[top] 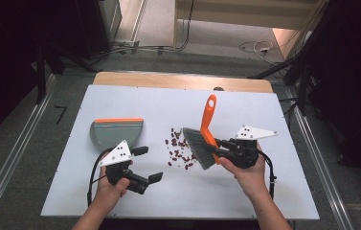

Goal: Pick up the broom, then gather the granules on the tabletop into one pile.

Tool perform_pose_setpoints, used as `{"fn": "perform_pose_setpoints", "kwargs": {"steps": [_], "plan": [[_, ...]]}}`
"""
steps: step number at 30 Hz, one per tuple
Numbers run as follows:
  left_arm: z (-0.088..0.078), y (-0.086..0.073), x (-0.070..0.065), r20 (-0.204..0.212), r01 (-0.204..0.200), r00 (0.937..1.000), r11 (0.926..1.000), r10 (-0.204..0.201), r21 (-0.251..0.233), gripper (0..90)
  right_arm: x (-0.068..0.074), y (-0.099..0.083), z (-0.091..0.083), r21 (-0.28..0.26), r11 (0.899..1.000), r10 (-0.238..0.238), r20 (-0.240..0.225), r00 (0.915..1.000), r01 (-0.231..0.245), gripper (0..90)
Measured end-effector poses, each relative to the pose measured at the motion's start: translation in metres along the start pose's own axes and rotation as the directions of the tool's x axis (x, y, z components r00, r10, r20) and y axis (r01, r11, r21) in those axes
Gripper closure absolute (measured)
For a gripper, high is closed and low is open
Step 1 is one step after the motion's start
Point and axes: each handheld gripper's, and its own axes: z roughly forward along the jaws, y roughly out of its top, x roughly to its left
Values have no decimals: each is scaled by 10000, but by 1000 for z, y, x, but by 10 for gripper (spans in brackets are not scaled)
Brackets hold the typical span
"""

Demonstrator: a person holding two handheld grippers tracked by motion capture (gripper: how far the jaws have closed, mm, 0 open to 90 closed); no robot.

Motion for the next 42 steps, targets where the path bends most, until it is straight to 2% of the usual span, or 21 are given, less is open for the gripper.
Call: {"fn": "perform_pose_setpoints", "kwargs": {"steps": [2, 4, 5, 7, 8, 9, 10, 14, 15, 17, 20, 24, 28, 29, 31, 35, 39, 40, 41, 42], "plan": [[-5, -3, 5, -254, 124, 9996, 9999, -125, -28, 0, -2, 0, -1, 64, 10000, -46, 621, 9981, 42, 688], [-7, -3, 8, -333, 175, 9993, 9998, -177, -59, 0, -5, 1, -2, 248, 9996, -165, 1156, 9932, 137, 688], [-12, -5, 12, -495, 261, 9984, 9995, -271, -200, 0, -6, 1, -3, 381, 9990, -293, 1487, 9884, 239, 688], [-17, -5, 15, -521, 266, 9982, 9992, -281, -292, 0, -9, 1, -2, 611, 9978, -370, 1891, 9813, 259, 688], [-17, -5, 15, -521, 266, 9982, 9992, -281, -292, 0, -9, 1, -2, 611, 9978, -370, 1891, 9813, 259, 688], [-19, -6, 17, -594, 230, 9979, 9995, -242, -210, 0, -12, -1, -2, 718, 9974, -228, 2150, 9764, 75, 688], [-19, -6, 17, -594, 230, 9979, 9995, -242, -210, 0, -14, -1, -1, 769, 9970, -172, 2208, 9752, 2, 688], [-23, -7, 19, -760, 209, 9969, 9995, -227, -247, 0, -19, 0, 1, 1097, 9940, -323, 2831, 9586, 11, 688], [-23, -7, 19, -760, 209, 9969, 9995, -227, -247, 0, -19, 0, 1, 1097, 9940, -323, 2831, 9586, 11, 688], [-25, -8, 21, -931, 88, 9956, 9998, -104, -178, 0, -27, 4, 3, 1305, 9914, -310, 3129, 9493, -107, 688], [-24, -11, 23, -1108, -125, 9938, 9999, 125, 2, 0, -36, 10, 6, 1770, 9842, -662, 3591, 9310, 17, 688], [-25, -11, 24, -1171, -128, 9930, 9999, 124, -23, 0, -50, 19, 10, 2116, 9772, -699, 3961, 9155, -170, 688], [-25, -12, 26, -1273, -136, 9918, 9999, 132, -20, 0, -66, 24, 20, 2633, 9644, -922, 4265, 8998, -260, 687], [-25, -12, 26, -1287, -179, 9915, 9998, 177, -9, 1, -69, 25, 23, 2749, 9611, -1008, 4380, 8933, -264, 687], [-25, -12, 26, -1254, -160, 9920, 9999, 155, -32, 0, -75, 27, 29, 3075, 9511, -1199, 4516, 8841, -281, 687], [-25, -12, 26, -1200, -141, 9927, 9999, 133, -62, 3, -82, 31, 45, 3808, 9246, -1920, 4804, 8558, -64, 687], [-24, -12, 26, -1179, -131, 9930, 9999, 122, -64, 4, -82, 36, 64, 4664, 8845, -2850, 5148, 8085, 149, 687], [-24, -12, 26, -1174, -132, 9930, 9999, 122, -81, 5, -81, 37, 71, 4867, 8734, -3016, 5165, 8014, 150, 687], [-24, -12, 26, -1174, -131, 9930, 9999, 120, -82, 5, -81, 37, 71, 4867, 8734, -3016, 5165, 8014, 150, 687], [-24, -12, 26, -1237, -155, 9922, 9998, 143, -91, 5, -78, 37, 83, 5242, 8511, -3510, 5266, 7743, 293, 687]]}}
